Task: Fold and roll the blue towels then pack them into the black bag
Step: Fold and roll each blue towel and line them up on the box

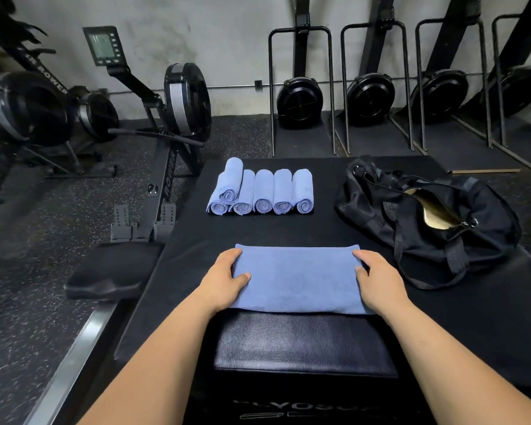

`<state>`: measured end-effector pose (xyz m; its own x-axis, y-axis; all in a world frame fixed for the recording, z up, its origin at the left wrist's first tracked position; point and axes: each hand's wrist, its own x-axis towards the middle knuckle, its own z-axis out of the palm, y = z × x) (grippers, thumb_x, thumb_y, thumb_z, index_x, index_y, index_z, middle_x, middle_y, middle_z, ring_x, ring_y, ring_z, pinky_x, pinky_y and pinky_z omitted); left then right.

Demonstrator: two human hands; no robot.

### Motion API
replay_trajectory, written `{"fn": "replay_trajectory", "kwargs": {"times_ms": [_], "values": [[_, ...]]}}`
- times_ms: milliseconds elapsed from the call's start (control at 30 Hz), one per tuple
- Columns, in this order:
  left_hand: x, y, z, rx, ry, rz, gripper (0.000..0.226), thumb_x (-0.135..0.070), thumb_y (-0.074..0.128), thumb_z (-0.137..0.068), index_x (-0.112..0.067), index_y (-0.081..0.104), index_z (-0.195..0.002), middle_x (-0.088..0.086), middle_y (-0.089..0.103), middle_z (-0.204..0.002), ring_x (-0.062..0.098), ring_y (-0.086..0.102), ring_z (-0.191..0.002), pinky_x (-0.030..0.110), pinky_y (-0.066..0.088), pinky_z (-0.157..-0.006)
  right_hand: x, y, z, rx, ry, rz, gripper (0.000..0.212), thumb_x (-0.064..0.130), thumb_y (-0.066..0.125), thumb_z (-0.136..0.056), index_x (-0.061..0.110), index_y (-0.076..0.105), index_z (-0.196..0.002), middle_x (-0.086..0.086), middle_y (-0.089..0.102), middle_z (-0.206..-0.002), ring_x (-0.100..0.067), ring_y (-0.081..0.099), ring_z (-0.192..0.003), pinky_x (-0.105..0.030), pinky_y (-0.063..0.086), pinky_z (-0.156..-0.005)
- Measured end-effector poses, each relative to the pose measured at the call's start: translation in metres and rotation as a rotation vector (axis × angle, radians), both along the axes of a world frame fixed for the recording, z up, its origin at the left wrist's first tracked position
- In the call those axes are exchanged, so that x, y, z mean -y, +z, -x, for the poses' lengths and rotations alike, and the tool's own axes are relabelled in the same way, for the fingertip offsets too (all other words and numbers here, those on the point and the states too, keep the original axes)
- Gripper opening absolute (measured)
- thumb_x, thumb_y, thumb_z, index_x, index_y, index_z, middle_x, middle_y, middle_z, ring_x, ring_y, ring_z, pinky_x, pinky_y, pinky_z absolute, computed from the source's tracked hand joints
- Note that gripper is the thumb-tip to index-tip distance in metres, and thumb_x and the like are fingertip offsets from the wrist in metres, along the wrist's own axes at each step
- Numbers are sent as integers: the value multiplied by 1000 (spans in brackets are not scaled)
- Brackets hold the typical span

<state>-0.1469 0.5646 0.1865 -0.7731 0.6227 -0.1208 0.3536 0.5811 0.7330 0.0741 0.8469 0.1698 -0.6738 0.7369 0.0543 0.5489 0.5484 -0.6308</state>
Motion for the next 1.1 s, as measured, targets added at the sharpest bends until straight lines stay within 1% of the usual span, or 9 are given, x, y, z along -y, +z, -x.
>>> {"fn": "replay_trajectory", "kwargs": {"times_ms": [200,333,433,500,633,833,967,1033,1100], "values": [[0,-1,-12,-58,104,-78,63,-22,74,-93,-15,49,-151,2,42,-153,14,53,-133,28,37,-116,5,2,5,-5,-31,34,48,14,54,-105,23,52,-152,1,48,-157,-24,52,-136,-38,41,-112],[12,-1,-39,-145,200,-263,57,-25,75,-91,-32,53,-142,-10,44,-140,-11,55,-111,30,50,-100,19,7,-13,-167,-54,22,50,22,62,-101,30,54,-150,-1,51,-146,-20,61,-116,-35,45,-103],[28,-4,-59,-179,210,-288,58,-28,74,-93,-40,49,-144,-20,43,-138,-5,60,-103,26,49,-88,37,7,-34,-197,-65,-36,49,32,64,-100,44,52,-146,12,48,-135,-12,63,-96,-38,51,-89],[36,-8,-67,-206,211,-306,56,-21,73,-94,-40,51,-142,-20,46,-136,-3,61,-95,22,48,-85,47,4,-45,-208,-41,-69,46,30,67,-98,40,57,-143,12,50,-133,-11,60,-97,-37,50,-86],[43,-6,-73,-230,207,-336,51,-13,70,-96,-48,55,-130,-21,52,-128,3,62,-88,31,53,-85,51,1,-54,-245,-10,-127,33,19,72,-95,34,72,-124,11,59,-123,-8,59,-97,-34,51,-84],[45,-10,-72,-318,210,-212,35,-14,71,-94,-33,68,-123,-12,52,-120,4,64,-89,40,54,-92,49,0,-58,-175,-72,-190,22,19,77,-93,31,76,-111,11,57,-110,-13,58,-80,-39,54,-76],[25,-8,-69,-620,181,-47,38,-11,69,-82,-20,74,-119,4,59,-129,31,62,-105,45,52,-86,59,3,-37,-14,-111,-434,26,19,80,-86,20,76,-112,-3,60,-122,-32,58,-97,-47,53,-78],[4,-2,-71,-679,71,-32,38,-20,62,-88,-16,72,-125,13,59,-144,37,61,-121,48,53,-95,68,10,-15,14,-32,-493,30,25,76,-89,19,74,-118,-8,59,-139,-36,56,-114,-48,54,-85],[-22,4,-76,-622,-78,43,47,-29,53,-99,-12,61,-143,17,43,-162,37,45,-144,49,42,-116,79,15,9,98,137,-454,42,38,64,-98,20,65,-136,-9,44,-161,-36,45,-139,-49,48,-104]]}}
